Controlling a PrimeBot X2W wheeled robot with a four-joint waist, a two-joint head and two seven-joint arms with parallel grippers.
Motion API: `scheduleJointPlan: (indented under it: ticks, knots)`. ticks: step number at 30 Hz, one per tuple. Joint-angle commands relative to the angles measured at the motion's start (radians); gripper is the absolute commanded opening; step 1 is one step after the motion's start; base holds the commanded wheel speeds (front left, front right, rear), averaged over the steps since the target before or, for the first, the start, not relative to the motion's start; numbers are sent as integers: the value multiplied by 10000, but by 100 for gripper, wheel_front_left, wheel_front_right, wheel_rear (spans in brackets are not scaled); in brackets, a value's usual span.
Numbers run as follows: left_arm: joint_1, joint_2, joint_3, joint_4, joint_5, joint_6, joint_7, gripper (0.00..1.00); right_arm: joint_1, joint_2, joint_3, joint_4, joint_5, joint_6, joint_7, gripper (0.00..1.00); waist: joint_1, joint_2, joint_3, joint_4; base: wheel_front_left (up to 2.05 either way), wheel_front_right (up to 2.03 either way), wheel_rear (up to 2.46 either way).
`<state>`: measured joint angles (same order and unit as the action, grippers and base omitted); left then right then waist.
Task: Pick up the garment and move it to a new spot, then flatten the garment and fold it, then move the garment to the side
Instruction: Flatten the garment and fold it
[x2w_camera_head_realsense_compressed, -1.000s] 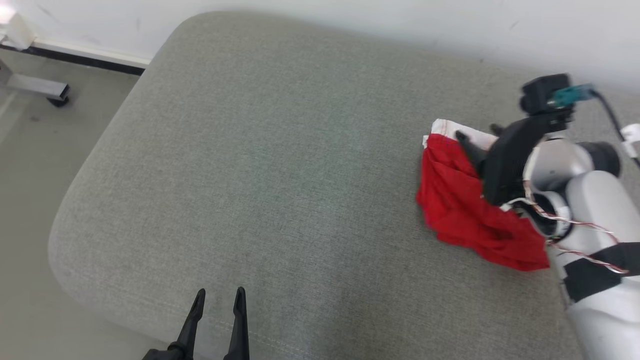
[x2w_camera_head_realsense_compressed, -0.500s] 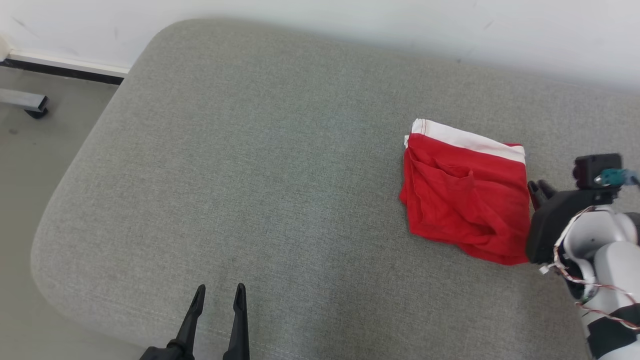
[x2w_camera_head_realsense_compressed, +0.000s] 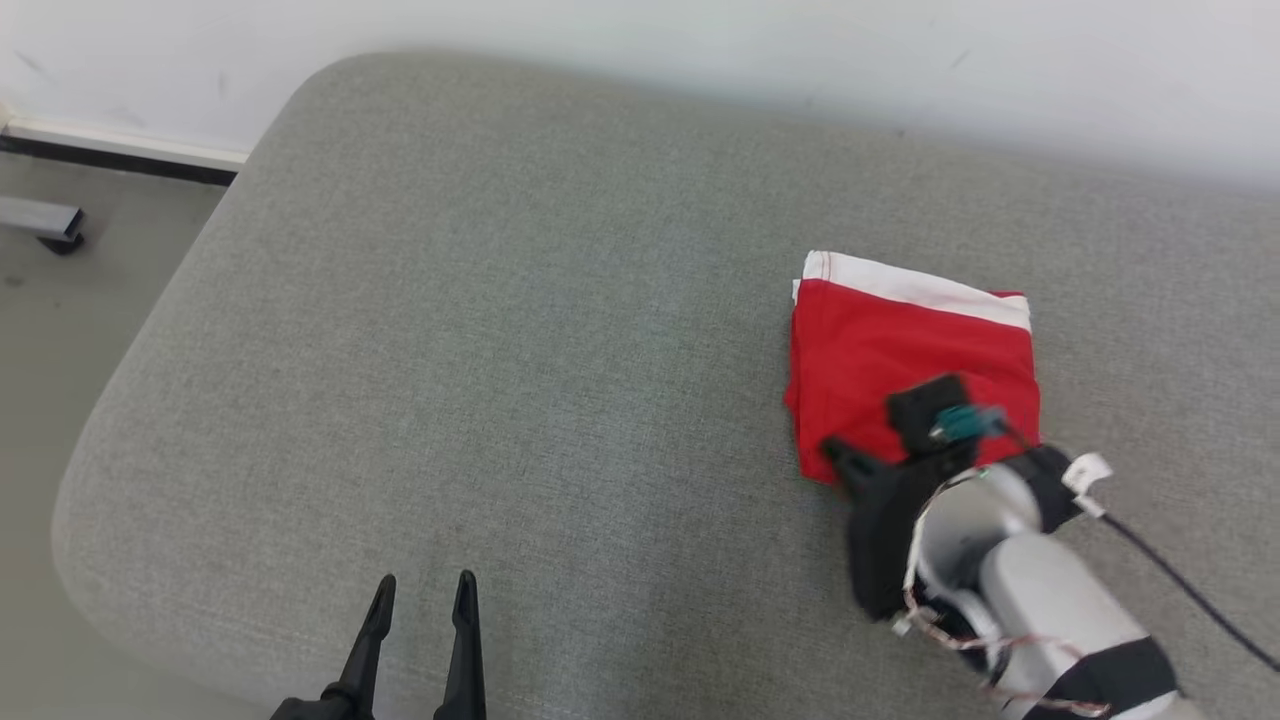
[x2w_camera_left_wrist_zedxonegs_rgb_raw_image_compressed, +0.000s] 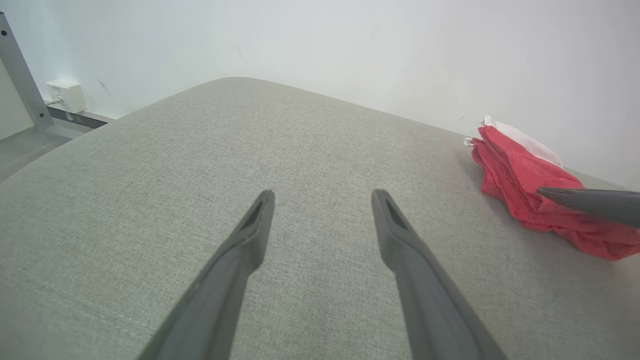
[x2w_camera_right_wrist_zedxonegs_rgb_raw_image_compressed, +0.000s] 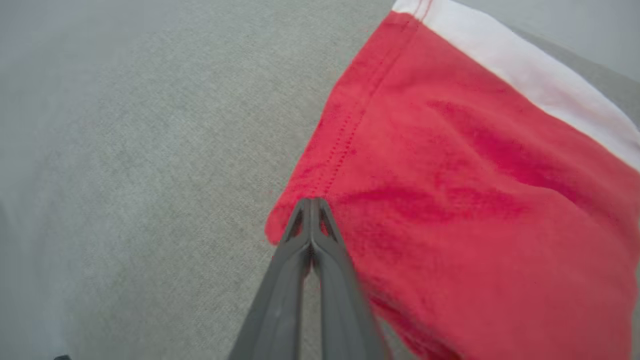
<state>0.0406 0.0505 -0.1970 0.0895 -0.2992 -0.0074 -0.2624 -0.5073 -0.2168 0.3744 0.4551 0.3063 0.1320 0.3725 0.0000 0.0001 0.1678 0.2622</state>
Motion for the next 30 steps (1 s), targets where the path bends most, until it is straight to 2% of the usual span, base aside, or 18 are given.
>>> scheduleJointPlan:
  ticks: [1,6,9,11,12,13,17,18,22,27,30]
  knots:
    - [124,-1,16,26,72,24,-26,100,277,-1,478,-220,218,-25,8,0,0,-1,-161,-144,0,0,0]
    - [243,-1,92,57,117,30,-26,100,848,-54,1427,-1039,1027,-25,-80,0,0,-1,-416,-412,0,0,0]
    - [299,-1,212,109,135,61,-26,100,1360,-21,1265,-1623,1314,-25,-457,0,0,-1,-642,-644,0,0,0]
    - [388,-1,322,142,173,44,-26,100,1784,82,744,-2045,1353,-25,-893,0,0,-1,-798,-809,0,0,0]
    - [441,0,396,161,198,44,-26,100,2021,154,456,-2220,1270,-25,-1119,21,0,-1,-897,-906,0,0,0]
    - [487,-1,472,177,208,53,-26,100,2276,231,86,-2434,1132,-25,-1373,100,0,-1,-978,-1006,0,0,0]
    - [625,-1,834,223,327,17,-26,100,3282,733,-1335,-3279,460,-23,-2269,100,0,-1,-1308,-1411,0,0,0]
    - [625,-1,834,223,327,17,-26,100,3282,733,-1335,-3279,460,-23,-2269,100,0,-1,-1308,-1411,0,0,0]
    - [695,-1,1267,324,475,-100,-26,100,4441,1177,-2963,-4220,-529,-25,-3445,100,0,-1,-1676,-1793,0,0,0]
    - [599,-3,1615,467,746,-302,-26,100,5301,1411,-3960,-4426,-998,-25,-4164,100,0,-1,-1921,-2069,0,0,0]
    - [521,-1,1816,591,843,-389,-26,100,5650,1484,-4192,-4213,-1057,-23,-4547,100,0,-1,-2080,-2225,0,0,0]
